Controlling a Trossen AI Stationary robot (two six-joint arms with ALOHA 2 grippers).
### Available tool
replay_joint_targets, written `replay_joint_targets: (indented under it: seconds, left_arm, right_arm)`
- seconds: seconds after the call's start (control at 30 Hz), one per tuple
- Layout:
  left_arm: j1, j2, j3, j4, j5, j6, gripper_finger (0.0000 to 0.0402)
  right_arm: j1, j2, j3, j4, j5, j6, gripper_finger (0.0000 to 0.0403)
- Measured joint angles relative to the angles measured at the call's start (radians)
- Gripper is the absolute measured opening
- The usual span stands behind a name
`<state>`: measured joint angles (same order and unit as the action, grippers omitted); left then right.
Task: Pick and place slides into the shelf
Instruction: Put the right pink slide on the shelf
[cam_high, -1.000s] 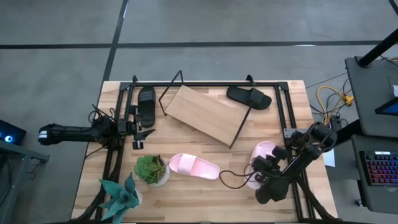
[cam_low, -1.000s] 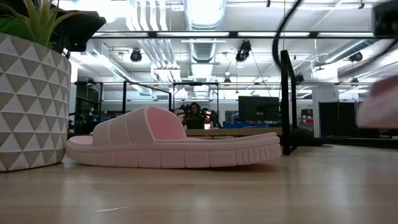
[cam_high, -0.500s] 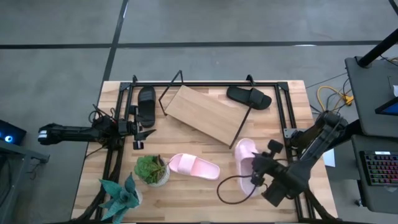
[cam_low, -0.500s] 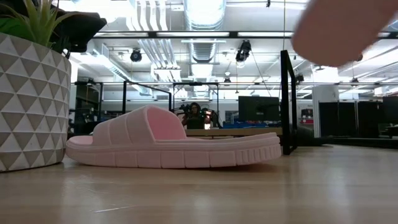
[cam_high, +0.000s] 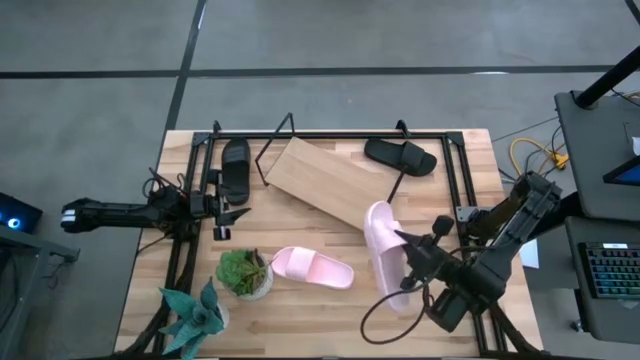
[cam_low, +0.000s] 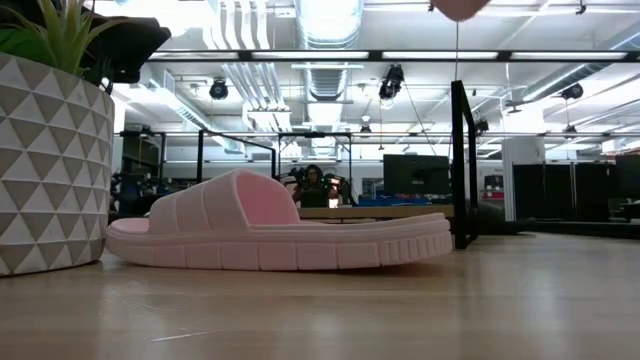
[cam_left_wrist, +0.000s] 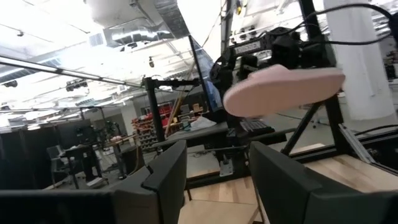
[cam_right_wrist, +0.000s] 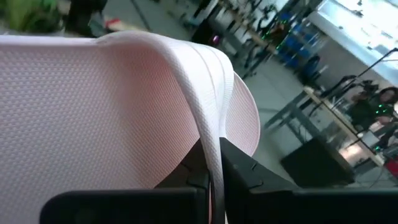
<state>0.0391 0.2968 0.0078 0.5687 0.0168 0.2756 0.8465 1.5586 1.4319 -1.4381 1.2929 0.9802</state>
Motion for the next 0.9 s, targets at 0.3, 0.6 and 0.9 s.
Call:
replay_joint_targets:
  seconds: [0.3,0.6,0.9]
  left_arm:
    - [0.000,0.011,0.003,0.002,0.102,-0.003,0.0162]
    - [0.000,0.012,0.003,0.000,0.102,-0.002,0.0162]
    - [0.000,0.013,0.003,0.000,0.131,0.002,0.0162]
  right_arm:
    - [-0.052,-0.002,0.088,0.187,-0.126,0.038,0.0010]
    - [-0.133,0.003,0.254,0.277,-0.504,-0.259,0.0009]
    - [-0.202,0.011,0.284,0.407,-0.584,-0.835,0.0009]
